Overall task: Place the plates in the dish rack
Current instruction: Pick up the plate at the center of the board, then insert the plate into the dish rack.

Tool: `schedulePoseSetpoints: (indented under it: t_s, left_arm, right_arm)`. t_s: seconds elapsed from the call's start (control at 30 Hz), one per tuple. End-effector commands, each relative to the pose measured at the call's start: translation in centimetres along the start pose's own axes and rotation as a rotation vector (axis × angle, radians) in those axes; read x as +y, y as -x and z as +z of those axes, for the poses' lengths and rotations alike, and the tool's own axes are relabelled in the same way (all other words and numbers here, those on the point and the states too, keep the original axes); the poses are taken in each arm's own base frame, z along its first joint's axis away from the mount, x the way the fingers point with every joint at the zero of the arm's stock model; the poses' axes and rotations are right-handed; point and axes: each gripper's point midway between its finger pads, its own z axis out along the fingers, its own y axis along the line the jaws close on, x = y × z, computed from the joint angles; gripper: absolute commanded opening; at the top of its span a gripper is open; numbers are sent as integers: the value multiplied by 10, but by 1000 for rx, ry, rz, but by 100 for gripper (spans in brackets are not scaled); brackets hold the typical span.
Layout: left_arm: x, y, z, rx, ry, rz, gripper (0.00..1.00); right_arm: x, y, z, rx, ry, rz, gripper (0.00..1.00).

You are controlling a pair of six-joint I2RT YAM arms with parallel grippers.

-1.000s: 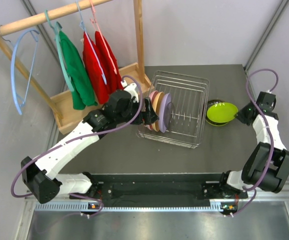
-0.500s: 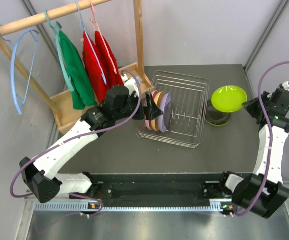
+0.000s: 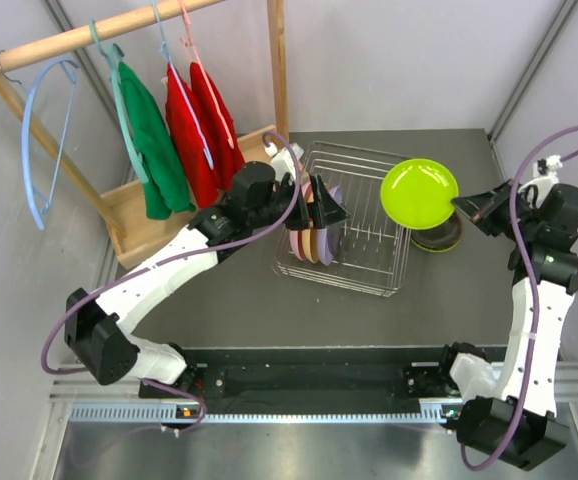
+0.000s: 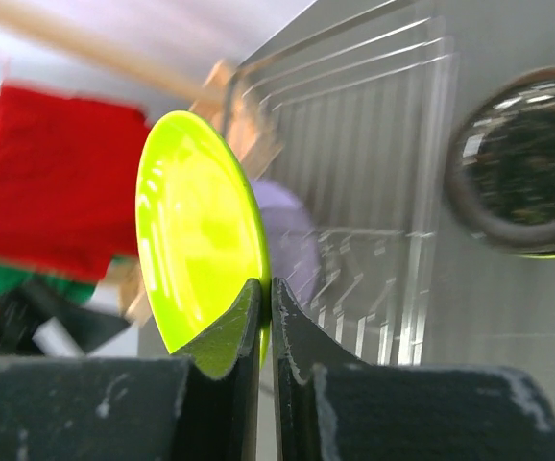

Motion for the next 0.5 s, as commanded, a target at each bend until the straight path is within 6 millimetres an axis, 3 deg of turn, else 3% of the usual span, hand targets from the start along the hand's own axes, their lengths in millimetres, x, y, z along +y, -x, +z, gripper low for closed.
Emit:
schedulePoseSetpoints:
  t_s: [0.0, 0.13, 0.4, 0.47]
  left_arm:
    - [-39, 27, 6, -74, -164, -9, 99]
    - [-45, 31, 14, -92, -198, -21, 99]
    - [-54, 31, 33, -107, -256, -22, 99]
    - [-57, 26, 36, -92, -267, -27, 95]
  right_arm:
    - [49, -20, -15, 62, 186, -67, 0]
    - [59, -43, -14, 128, 244, -63, 0]
    - [71, -61, -18, 189, 298, -72, 0]
    - [72, -62, -19, 195, 307, -72, 0]
